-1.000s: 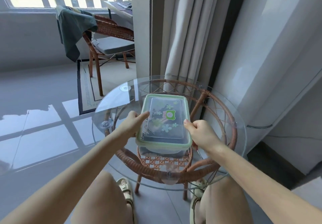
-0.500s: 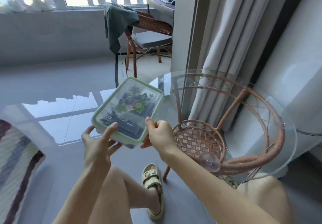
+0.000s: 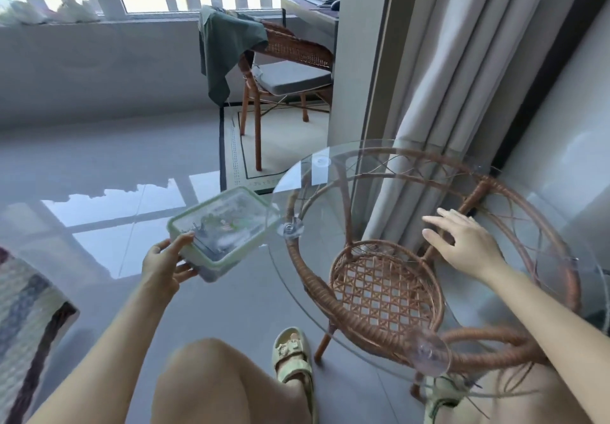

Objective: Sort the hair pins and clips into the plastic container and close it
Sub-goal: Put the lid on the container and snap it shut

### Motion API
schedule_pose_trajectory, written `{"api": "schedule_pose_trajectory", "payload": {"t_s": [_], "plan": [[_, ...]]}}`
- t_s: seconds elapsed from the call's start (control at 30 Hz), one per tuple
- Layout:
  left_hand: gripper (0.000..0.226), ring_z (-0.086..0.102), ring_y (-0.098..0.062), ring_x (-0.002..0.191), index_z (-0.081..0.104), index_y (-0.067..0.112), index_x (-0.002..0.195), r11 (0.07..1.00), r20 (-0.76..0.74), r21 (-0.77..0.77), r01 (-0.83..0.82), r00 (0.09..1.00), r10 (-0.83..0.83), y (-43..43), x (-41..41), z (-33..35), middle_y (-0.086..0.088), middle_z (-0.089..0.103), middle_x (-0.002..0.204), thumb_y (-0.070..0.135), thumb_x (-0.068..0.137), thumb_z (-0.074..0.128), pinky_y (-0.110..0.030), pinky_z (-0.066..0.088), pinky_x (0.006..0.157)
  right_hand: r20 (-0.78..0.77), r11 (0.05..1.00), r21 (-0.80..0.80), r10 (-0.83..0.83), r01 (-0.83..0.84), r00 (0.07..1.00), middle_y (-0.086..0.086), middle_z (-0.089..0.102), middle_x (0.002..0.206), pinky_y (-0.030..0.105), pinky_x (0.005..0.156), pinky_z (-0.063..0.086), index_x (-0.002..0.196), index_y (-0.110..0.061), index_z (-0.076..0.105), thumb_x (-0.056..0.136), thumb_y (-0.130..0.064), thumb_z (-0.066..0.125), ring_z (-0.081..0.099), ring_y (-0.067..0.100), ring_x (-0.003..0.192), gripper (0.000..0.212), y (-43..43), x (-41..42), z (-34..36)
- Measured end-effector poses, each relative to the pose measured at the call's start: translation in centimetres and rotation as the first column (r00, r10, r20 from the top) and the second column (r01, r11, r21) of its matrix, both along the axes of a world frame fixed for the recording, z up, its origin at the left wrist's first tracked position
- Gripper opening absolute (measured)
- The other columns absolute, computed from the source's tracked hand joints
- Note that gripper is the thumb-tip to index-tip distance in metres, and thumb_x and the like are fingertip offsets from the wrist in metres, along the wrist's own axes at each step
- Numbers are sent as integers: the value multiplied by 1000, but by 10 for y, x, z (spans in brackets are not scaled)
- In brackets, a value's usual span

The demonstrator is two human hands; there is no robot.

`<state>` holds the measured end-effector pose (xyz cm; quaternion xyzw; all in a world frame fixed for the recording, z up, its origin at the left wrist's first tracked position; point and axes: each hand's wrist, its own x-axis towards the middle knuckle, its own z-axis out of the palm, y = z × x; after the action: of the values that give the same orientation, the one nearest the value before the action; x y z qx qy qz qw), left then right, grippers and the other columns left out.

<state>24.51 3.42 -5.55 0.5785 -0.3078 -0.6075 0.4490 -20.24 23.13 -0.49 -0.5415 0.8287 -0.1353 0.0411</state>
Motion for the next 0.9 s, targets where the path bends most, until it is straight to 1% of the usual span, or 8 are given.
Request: {"api": "schedule_pose_trajectory", "payload": {"t_s": [0.17, 0.27, 0.37, 0.43, 0.5, 0.6, 0.7, 0.9], "plan": [[31, 66, -32, 64, 58, 8, 107, 968, 71, 78, 237, 967, -243, -15, -52, -42, -17, 64, 92, 22, 81, 67, -39, 58, 60, 51, 990, -136, -28, 35, 998, 6, 52, 137, 33, 114, 23, 123, -13, 60, 94, -27, 48, 41, 18, 133, 34, -6, -22, 2], [13, 65, -34, 68, 61, 12, 94, 909, 113, 113, 400, 904, -412, -22, -87, -64, -16, 63, 87, 21, 85, 62, -43, 56, 68, 6, 980, -195, -37, 38, 999, 9, 58, 131, 32, 111, 29, 118, -10, 63, 93, -22, 51, 48, 20, 129, 30, -7, -21, -3], [6, 62, -20, 47, 58, 8, 87, 840, 89, 141, 524, 838, -538, -24, -124, -85, -12, 57, 72, 14, 87, 59, -30, 55, 45, -21, 973, -227, -48, 42, 999, 9, 61, 127, 28, 107, 31, 114, -10, 66, 91, -20, 54, 52, 20, 125, 28, -6, -21, -4], [10, 63, -15, 51, 57, 4, 88, 766, 69, 118, 632, 764, -642, -26, -150, -106, -12, 57, 80, 11, 82, 61, -26, 53, 44, -35, 971, -233, -59, 49, 998, 8, 62, 126, 28, 105, 32, 114, -11, 66, 90, -20, 56, 53, 19, 124, 27, -7, -21, -3], [16, 67, -22, 65, 59, 5, 101, 688, 17, 117, 717, 691, -723, -23, -178, -120, -11, 62, 99, 6, 84, 60, -29, 57, 52, -44, 972, -231, -59, 47, 997, 7, 62, 126, 28, 105, 34, 114, -11, 67, 90, -21, 57, 54, 19, 123, 28, -8, -22, -3], [33, 70, -34, 76, 59, 9, 113, 628, -31, 165, 761, 640, -768, -8, -226, -126, -17, 67, 104, 22, 83, 65, -37, 59, 60, -60, 973, -226, -55, 40, 997, 7, 63, 125, 29, 105, 36, 114, -11, 67, 90, -22, 57, 54, 19, 122, 28, -9, -23, -4], [42, 70, -34, 89, 58, 11, 117, 545, 5, 148, 825, 551, -835, 11, -265, -136, -16, 68, 109, 33, 81, 66, -42, 59, 73, -70, 972, -233, -52, 35, 996, 8, 63, 124, 32, 104, 38, 113, -11, 67, 90, -22, 57, 55, 20, 122, 28, -9, -25, -5], [53, 70, -27, 90, 44, 12, 130, 567, -3, 204, 798, 579, -815, 32, -299, -164, -16, 67, 107, 30, 84, 64, -38, 60, 70, -71, 974, -222, -71, 54, 995, 7, 63, 124, 28, 103, 35, 114, -13, 67, 87, -31, 47, 55, 18, 122, 38, -10, -26, -6]]}}
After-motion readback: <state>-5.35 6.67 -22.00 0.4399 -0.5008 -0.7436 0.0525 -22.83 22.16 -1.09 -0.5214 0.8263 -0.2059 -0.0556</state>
